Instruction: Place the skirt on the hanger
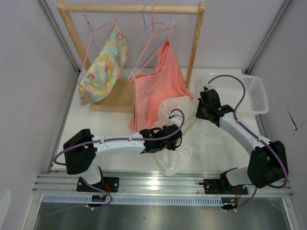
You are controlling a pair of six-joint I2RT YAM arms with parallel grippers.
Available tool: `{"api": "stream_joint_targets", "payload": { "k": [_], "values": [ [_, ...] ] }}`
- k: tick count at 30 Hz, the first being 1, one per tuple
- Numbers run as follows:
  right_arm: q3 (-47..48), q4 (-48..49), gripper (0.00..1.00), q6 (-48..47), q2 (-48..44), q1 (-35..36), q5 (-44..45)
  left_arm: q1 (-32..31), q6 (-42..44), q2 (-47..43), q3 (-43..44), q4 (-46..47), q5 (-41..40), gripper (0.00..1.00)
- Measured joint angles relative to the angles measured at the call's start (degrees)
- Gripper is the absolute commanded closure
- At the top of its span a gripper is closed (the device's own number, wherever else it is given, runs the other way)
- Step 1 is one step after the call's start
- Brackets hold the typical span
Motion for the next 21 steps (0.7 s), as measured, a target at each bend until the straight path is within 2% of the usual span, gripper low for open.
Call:
{"api": "stream_joint_targets", "payload": {
  "k": [9,11,21],
  "values": [
    [0.0,-0.02,0.99,0.0,0.02,0.17,-0.26,0.07,-0.13,6.43,1.64,-1.75,-2.16,0.66],
    [0.0,-0.02,0.99,-0.02,0.02,0.26,-0.46,0.07,-0.09,6.62,1.64,-2.6,-3.17,0.63],
    [0.0,-0.04,0.99,0.09,0.02,0.5,-0.63,0.07,0.5,6.45,1.64,-3.04,-5.01,0.63]
  ]
}}
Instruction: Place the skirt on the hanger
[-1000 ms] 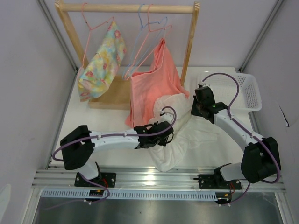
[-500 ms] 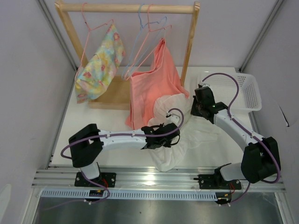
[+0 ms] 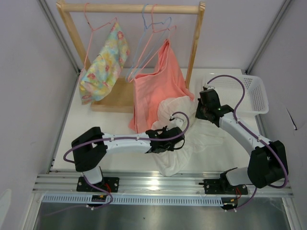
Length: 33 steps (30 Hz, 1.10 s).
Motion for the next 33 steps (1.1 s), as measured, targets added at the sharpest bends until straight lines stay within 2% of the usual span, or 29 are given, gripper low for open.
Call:
{"api": "stream_joint_targets", "payload": {
  "k": [21,25,29,30,33],
  "values": [
    [-0.09,0.02,1.0,0.09,0.0,0.04,-0.02,0.0,-0.07,-0.48,-0.02,-0.61,1.62,0.7],
    [-0.55,0.09,1.0,0.09,-0.02,0.04,-0.04,0.0,-0.2,-0.48,-0.15,-0.44,1.64,0.68],
    [-0.76,0.11,1.0,0.09,0.0,0.04,-0.15,0.0,-0.15,-0.48,-0.44,-0.39,1.88,0.63],
    [-0.76,0.15,1.0,0.09,0.0,0.04,-0.26,0.0,-0.13,-0.48,-0.44,-0.39,1.92,0.57],
    [-0.79,0.2,1.0,0.09,0.0,0.04,-0.42,0.0,-0.31,-0.63,-0.61,-0.31,2.08,0.55]
  ]
}}
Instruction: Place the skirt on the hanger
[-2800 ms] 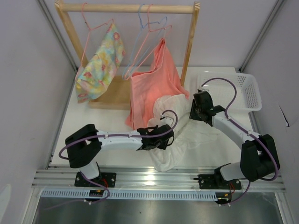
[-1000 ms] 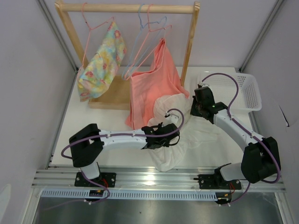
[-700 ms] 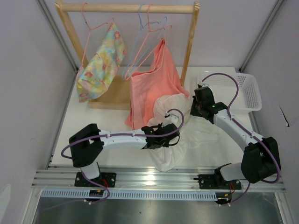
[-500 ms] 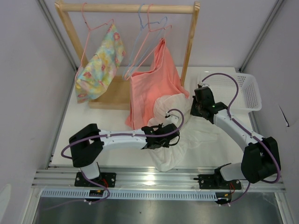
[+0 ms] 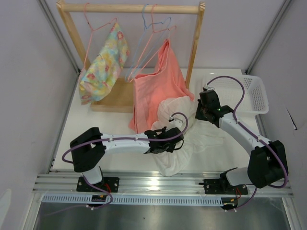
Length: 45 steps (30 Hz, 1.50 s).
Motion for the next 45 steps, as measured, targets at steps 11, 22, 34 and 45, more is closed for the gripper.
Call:
{"api": "stream_joint_targets", "payload": {
  "k": [11,22,34,45],
  "values": [
    [-1.01,0.26,1.0,0.02,0.0,-0.02,-0.04,0.0,-0.24,-3.13,-2.29,-0.42,0.7,0.59],
    [-1.07,0.28,1.0,0.02,0.0,-0.02,-0.04,0.0,0.28,0.07,1.33,-0.17,1.33,0.6],
    [-1.86,0.68,1.0,0.02,0.0,-0.52,-0.28,0.66,0.28,1.62,0.57,0.13,2.05,0.58],
    [-2.99,0.87,1.0,0.24,-0.02,-0.55,-0.52,0.96,0.85,-0.26,-3.23,0.42,5.16,0.49]
  ]
}}
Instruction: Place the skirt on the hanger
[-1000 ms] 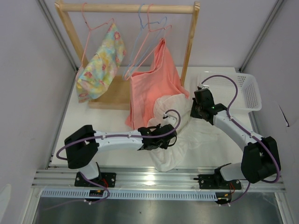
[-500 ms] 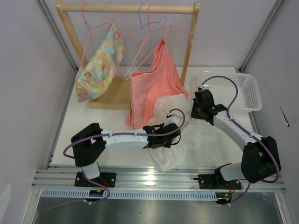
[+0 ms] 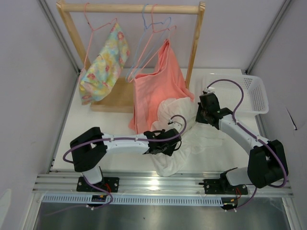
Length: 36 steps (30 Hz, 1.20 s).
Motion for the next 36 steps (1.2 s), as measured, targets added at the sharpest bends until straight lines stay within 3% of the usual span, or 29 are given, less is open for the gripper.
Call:
{"api": "stream_joint_targets", "payload": {
  "k": [4,5,7,8,15,20,24,27,33,36],
  "values": [
    [0.0,0.02,1.0,0.04,-0.02,0.0,0.02,0.02,0.09,0.0,0.0,0.15,0.44,0.64],
    [0.0,0.0,1.0,0.04,-0.04,0.0,0.02,0.04,0.24,0.0,0.0,0.17,0.42,0.8],
    [0.0,0.0,1.0,0.04,-0.11,0.0,0.04,0.17,0.76,0.09,0.11,-0.04,0.07,0.97],
    [0.0,-0.04,1.0,0.02,-0.15,0.0,0.04,0.33,1.22,0.2,0.22,-0.15,-0.07,1.0],
    [0.83,-2.99,1.0,0.02,-2.47,0.0,0.0,3.17,3.56,-0.02,1.18,-1.97,-2.03,1.0],
    [7.85,-7.26,1.0,0.04,-4.15,-0.07,-1.6,10.91,6.49,-10.47,3.3,-6.86,-1.97,1.0],
    [17.11,-8.66,1.0,0.22,-4.17,-0.15,-3.41,21.2,10.71,-16.48,14.73,-9.62,-1.95,1.0],
    [24.11,-8.59,1.0,0.22,-3.82,-0.17,-4.92,25.55,13.86,-16.98,26.23,-10.51,-1.53,1.0],
    [35.39,-7.23,1.0,0.15,-3.23,-0.92,-6.97,26.43,18.62,-16.59,44.46,-12.9,-0.52,1.0],
    [37.86,-4.87,1.0,0.09,-3.32,-1.88,-8.2,26.47,19.56,-17.44,45.79,-13.05,-0.57,1.0]
  ]
}}
